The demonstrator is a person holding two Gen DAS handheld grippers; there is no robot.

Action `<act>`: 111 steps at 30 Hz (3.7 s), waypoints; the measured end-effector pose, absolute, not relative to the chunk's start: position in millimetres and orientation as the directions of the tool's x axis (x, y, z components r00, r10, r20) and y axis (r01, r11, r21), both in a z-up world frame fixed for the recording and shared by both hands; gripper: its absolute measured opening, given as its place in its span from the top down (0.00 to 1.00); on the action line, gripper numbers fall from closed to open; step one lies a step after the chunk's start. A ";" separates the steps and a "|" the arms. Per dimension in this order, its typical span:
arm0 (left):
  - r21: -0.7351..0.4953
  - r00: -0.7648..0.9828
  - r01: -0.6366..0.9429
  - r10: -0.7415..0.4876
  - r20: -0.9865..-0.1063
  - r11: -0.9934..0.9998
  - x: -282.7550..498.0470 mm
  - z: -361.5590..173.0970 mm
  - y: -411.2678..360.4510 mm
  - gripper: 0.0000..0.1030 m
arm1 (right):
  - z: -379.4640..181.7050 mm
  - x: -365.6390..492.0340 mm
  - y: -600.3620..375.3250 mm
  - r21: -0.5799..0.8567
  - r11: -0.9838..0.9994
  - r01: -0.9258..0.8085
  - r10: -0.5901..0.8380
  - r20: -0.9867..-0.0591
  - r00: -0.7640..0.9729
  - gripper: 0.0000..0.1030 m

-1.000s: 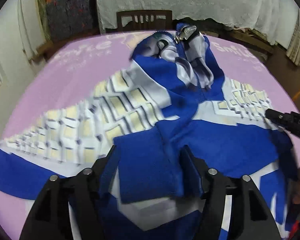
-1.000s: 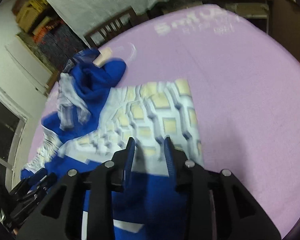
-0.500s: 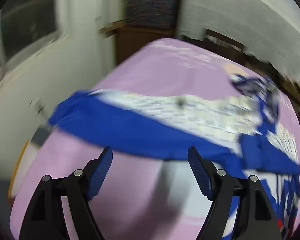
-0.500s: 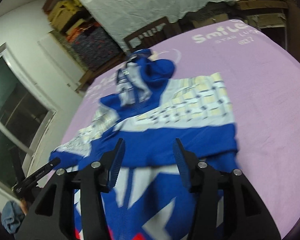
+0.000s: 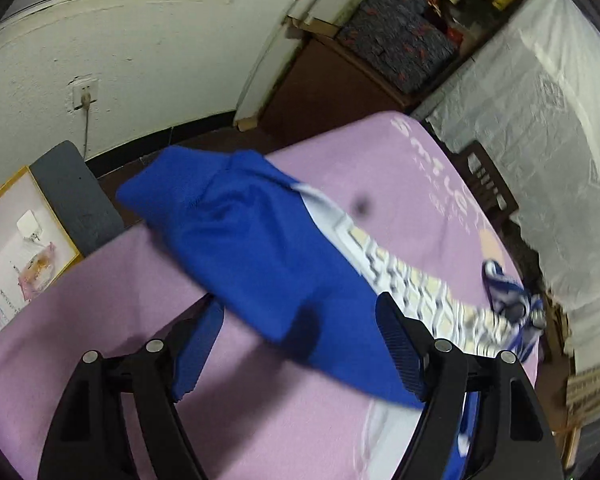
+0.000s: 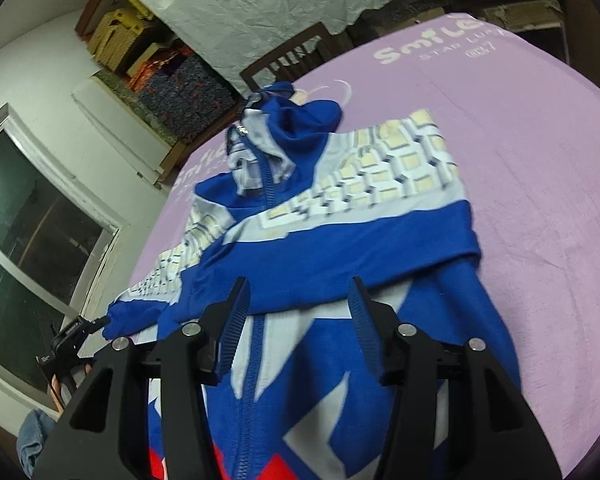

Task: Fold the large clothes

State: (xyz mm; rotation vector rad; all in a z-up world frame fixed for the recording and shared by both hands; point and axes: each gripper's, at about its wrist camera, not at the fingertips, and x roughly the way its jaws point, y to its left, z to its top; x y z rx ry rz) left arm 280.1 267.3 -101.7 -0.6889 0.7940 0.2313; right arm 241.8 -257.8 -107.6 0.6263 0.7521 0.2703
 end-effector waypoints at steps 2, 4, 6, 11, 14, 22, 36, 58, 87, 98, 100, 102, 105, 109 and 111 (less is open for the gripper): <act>-0.512 0.708 -0.440 -0.065 -0.703 0.738 278.3 -103.5 267.6 0.27 | -108.9 242.3 -262.0 0.626 0.780 0.000 0.441 -0.549 0.710 0.50; -0.514 0.714 -0.445 -0.056 -0.698 0.733 275.2 -104.8 268.4 0.37 | -108.4 242.2 -264.0 0.624 0.781 0.003 0.436 -0.548 0.714 0.50; -0.506 0.711 -0.459 -0.041 -0.703 0.730 272.2 -105.9 273.9 0.57 | -107.9 242.1 -265.5 0.617 0.787 0.008 0.425 -0.551 0.718 0.50; -0.487 0.687 -0.479 -0.033 -0.726 0.730 276.5 -109.6 284.9 0.89 | -110.4 242.8 -269.7 0.633 0.774 0.021 0.431 -0.551 0.715 0.50; -0.395 0.668 -0.450 0.009 -0.744 0.801 282.4 -99.7 273.8 0.96 | -112.3 244.1 -273.0 0.653 0.757 0.028 0.445 -0.546 0.710 0.50; -0.115 0.692 -0.307 0.139 -0.709 0.945 294.6 -42.1 188.9 0.96 | -110.9 240.9 -282.0 0.690 0.723 0.034 0.467 -0.524 0.712 0.50; 0.156 0.727 0.290 -0.111 -0.677 0.944 288.6 -66.8 -96.1 0.93 | -117.6 240.7 -300.5 0.729 0.679 0.086 0.463 -0.516 0.721 0.50; 0.103 0.710 0.147 -0.032 -0.703 0.984 270.2 -85.5 33.4 0.16 | -100.2 260.8 -263.7 0.733 0.679 -0.045 0.566 -0.483 0.668 0.50; 0.213 0.659 0.015 0.150 -0.737 0.977 321.4 -128.9 54.9 0.15 | -84.9 314.8 -270.0 0.357 0.926 0.125 0.172 -0.691 0.702 1.00; 0.243 0.662 0.064 0.141 -0.736 0.968 305.8 -132.8 41.7 0.16 | -115.2 317.3 -285.0 0.626 0.773 0.099 0.421 -0.624 0.658 0.51; 0.235 0.659 0.062 0.137 -0.740 0.970 306.1 -133.4 42.9 0.15 | -117.0 324.1 -270.3 0.609 0.789 0.085 0.426 -0.642 0.638 0.51; 0.217 0.651 0.051 0.132 -0.747 0.975 307.5 -133.9 47.1 0.12 | -119.2 331.1 -252.0 0.539 0.839 0.077 0.382 -0.684 0.621 0.55; 0.190 0.642 0.044 0.118 -0.758 0.981 308.8 -134.1 52.2 0.11 | -108.7 323.9 -244.4 0.474 0.878 0.061 0.321 -0.680 0.659 0.92; 0.191 0.641 0.043 0.119 -0.758 0.981 307.6 -134.3 51.5 0.11 | -95.7 309.9 -261.1 0.394 0.912 0.115 0.197 -0.666 0.719 0.93; 0.194 0.642 0.044 0.121 -0.757 0.980 307.3 -134.3 51.2 0.11 | -107.3 314.8 -269.9 0.414 0.901 0.134 0.217 -0.695 0.686 0.93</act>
